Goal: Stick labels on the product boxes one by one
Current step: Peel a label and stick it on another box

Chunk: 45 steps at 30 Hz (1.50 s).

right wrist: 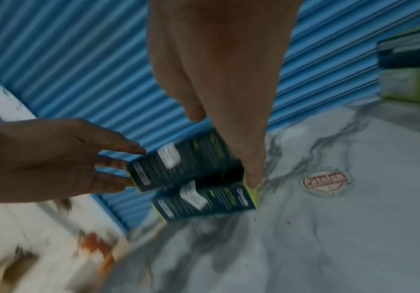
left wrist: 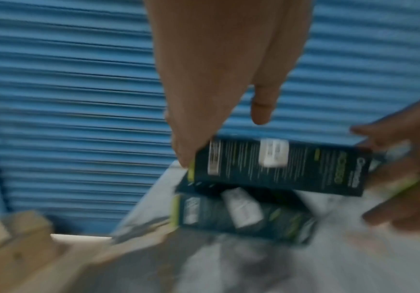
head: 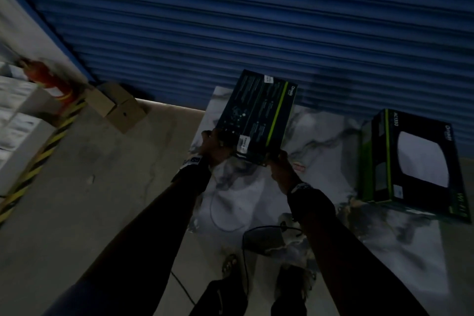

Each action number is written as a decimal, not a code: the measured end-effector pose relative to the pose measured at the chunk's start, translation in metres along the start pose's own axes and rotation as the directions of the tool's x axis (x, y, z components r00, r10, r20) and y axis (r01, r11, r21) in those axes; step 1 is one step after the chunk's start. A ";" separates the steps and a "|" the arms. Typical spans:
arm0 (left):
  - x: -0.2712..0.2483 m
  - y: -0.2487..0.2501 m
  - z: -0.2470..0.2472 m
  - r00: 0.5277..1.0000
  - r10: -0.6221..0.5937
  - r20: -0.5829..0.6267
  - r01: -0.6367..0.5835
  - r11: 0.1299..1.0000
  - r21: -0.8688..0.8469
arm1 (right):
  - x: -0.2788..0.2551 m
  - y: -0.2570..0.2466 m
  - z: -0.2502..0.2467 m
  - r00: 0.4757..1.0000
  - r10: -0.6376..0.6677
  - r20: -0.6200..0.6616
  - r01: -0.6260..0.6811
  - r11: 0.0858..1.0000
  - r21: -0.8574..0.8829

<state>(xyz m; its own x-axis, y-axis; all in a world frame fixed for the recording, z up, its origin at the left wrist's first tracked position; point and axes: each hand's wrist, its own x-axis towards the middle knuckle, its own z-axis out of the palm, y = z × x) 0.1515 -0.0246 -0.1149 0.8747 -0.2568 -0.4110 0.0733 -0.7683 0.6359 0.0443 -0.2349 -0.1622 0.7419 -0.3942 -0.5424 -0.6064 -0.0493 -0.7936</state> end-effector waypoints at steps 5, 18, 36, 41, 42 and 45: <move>-0.037 0.041 -0.005 0.988 0.138 -0.071 -0.139 0.990 -0.016 | -0.034 -0.027 -0.023 0.951 -0.061 -0.304 0.134 0.965 0.227; -0.129 0.149 0.000 0.896 0.442 -0.033 -0.407 0.851 0.332 | -0.081 -0.117 -0.149 0.797 -0.194 -0.571 0.290 0.954 0.081; -0.162 0.230 0.051 0.808 0.504 0.303 -0.524 0.851 -0.017 | -0.135 -0.142 -0.199 0.898 -0.439 -0.028 0.343 0.738 -0.581; -0.149 0.210 0.079 0.884 0.421 0.201 -0.420 0.906 -0.052 | -0.125 -0.131 -0.196 0.896 -0.440 0.060 0.392 0.720 -0.572; -0.146 0.209 0.080 0.887 0.414 0.206 -0.409 0.910 -0.065 | -0.127 -0.134 -0.198 0.899 -0.428 0.097 0.405 0.725 -0.558; -0.146 0.208 0.073 0.878 0.440 0.186 -0.422 0.897 -0.131 | -0.125 -0.128 -0.206 0.867 -0.399 0.297 0.496 0.650 -0.576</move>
<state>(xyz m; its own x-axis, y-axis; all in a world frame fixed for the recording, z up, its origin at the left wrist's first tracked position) 0.0040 -0.1896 0.0303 0.7113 -0.6730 -0.2026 -0.2403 -0.5038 0.8297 -0.0298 -0.3687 0.0635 0.9706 -0.0495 -0.2358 -0.1907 -0.7559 -0.6264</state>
